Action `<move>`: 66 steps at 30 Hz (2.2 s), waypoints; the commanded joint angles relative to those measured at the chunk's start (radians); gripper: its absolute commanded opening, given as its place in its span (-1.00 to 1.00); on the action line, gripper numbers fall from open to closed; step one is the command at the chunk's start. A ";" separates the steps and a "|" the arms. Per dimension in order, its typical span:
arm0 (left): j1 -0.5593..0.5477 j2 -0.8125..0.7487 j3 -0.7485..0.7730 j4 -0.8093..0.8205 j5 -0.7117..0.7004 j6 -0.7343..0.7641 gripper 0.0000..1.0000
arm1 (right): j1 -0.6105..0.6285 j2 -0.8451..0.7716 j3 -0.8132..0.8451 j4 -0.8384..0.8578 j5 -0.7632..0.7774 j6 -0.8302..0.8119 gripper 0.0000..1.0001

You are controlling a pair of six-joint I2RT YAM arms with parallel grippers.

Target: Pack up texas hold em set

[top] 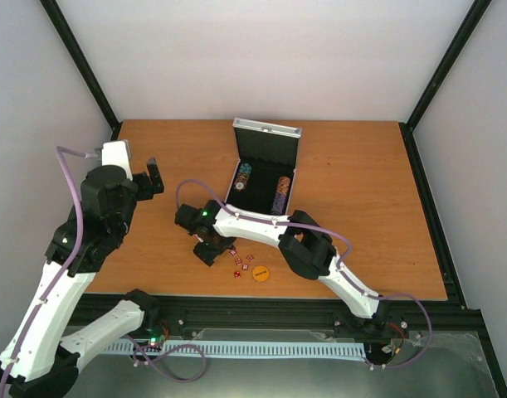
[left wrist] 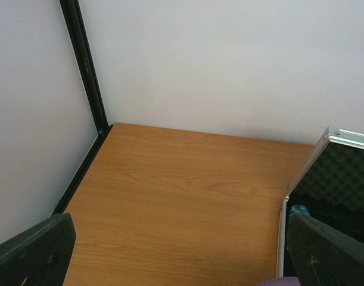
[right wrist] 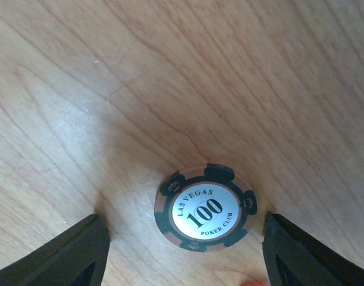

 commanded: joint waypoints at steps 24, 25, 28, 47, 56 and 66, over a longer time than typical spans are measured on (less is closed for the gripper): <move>0.004 -0.012 -0.026 0.009 -0.020 0.010 1.00 | -0.039 0.059 0.021 0.011 -0.060 -0.019 -0.02; 0.004 -0.012 -0.026 0.010 -0.021 0.010 1.00 | -0.037 0.059 0.020 0.010 -0.058 -0.019 -0.09; 0.004 -0.013 -0.025 0.011 -0.020 0.011 1.00 | -0.037 0.061 0.020 0.009 -0.041 -0.012 -0.19; 0.004 -0.001 -0.017 0.018 -0.011 0.013 1.00 | -0.047 -0.062 0.030 0.000 0.077 -0.009 -0.19; 0.004 0.001 -0.021 0.015 -0.007 0.010 0.99 | -0.058 -0.086 0.023 0.003 0.073 -0.015 0.07; 0.004 -0.004 -0.024 0.010 -0.009 0.002 0.99 | -0.058 -0.047 0.026 0.020 0.026 -0.038 1.00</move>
